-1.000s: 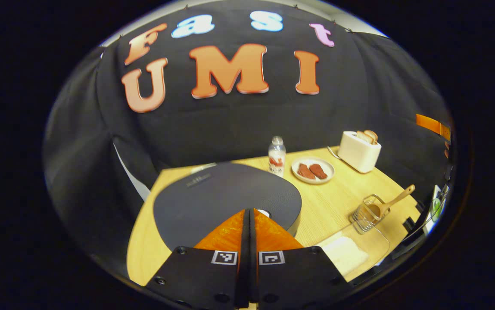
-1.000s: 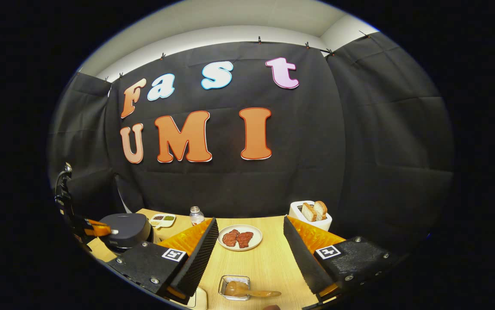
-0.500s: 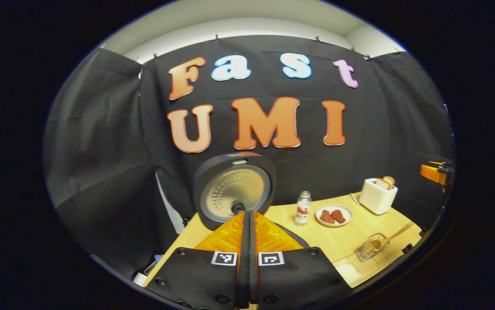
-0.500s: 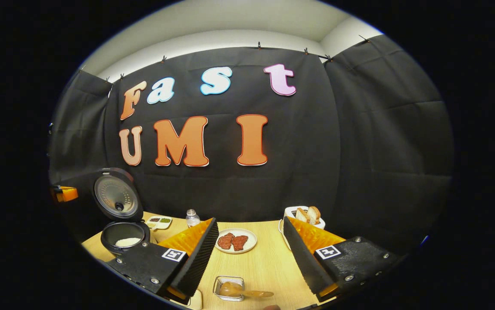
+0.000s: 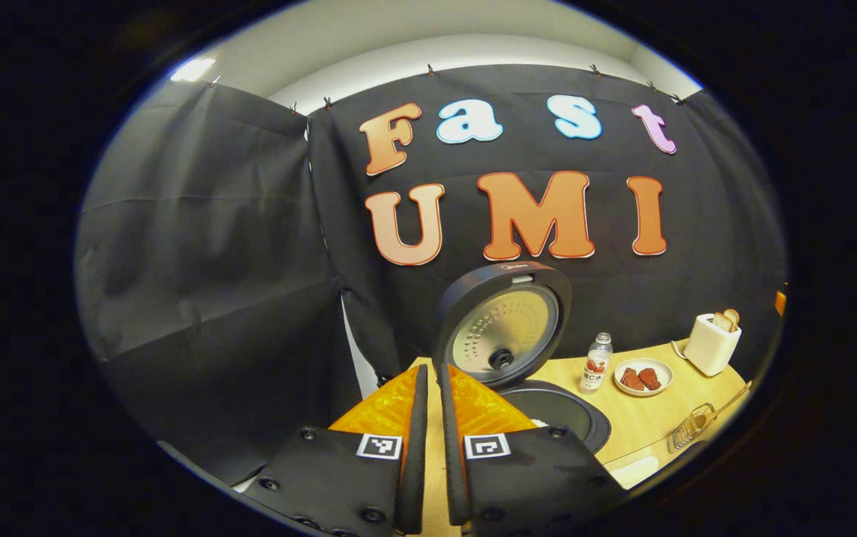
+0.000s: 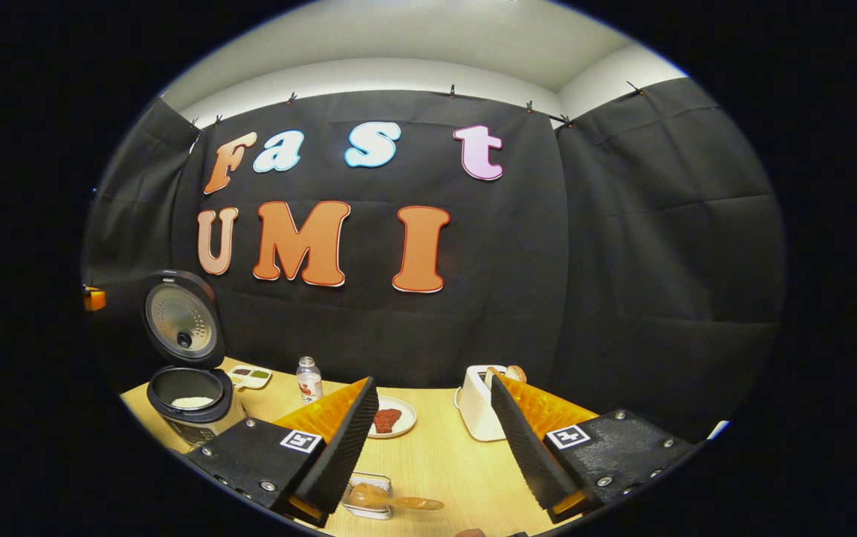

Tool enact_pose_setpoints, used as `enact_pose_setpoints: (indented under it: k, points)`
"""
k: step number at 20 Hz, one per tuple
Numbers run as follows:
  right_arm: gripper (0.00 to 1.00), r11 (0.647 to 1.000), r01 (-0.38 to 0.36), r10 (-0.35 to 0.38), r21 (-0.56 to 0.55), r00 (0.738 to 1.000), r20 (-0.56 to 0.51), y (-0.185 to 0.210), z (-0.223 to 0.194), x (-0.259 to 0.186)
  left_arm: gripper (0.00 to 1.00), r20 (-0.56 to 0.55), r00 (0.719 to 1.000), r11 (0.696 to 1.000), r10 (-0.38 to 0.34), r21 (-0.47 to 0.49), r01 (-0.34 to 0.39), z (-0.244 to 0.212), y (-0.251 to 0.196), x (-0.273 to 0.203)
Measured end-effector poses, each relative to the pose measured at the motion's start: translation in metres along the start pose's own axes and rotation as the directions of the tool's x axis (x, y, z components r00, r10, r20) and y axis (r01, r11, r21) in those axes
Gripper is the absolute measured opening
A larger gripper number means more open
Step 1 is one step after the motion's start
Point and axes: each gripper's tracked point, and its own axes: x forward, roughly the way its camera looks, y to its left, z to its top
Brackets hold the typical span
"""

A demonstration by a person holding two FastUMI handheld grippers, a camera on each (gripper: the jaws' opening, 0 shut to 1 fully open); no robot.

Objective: Close the left gripper, press the button to open the rice cooker; take a wooden spoon from the chopstick holder with the right hand, scoop a spoonful of rice and pour it into the rice cooker, then put the wooden spoon back into the chopstick holder.

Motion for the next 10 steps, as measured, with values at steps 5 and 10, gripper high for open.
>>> enact_pose_setpoints:
  k: [5,10]
  points:
    - [0.94,0.995,0.078,-0.077,0.059,0.997,-0.019,-0.017,-0.046,-0.004,0.82,0.110,0.994,1.000,-0.016,0.003,0.016,0.018,0.003,-0.015]
    - [0.94,0.964,0.154,-0.148,0.217,0.988,-0.045,-0.028,-0.101,-0.002,0.98,0.166,0.984,0.996,-0.062,-0.047,0.070,0.013,-0.008,-0.021]
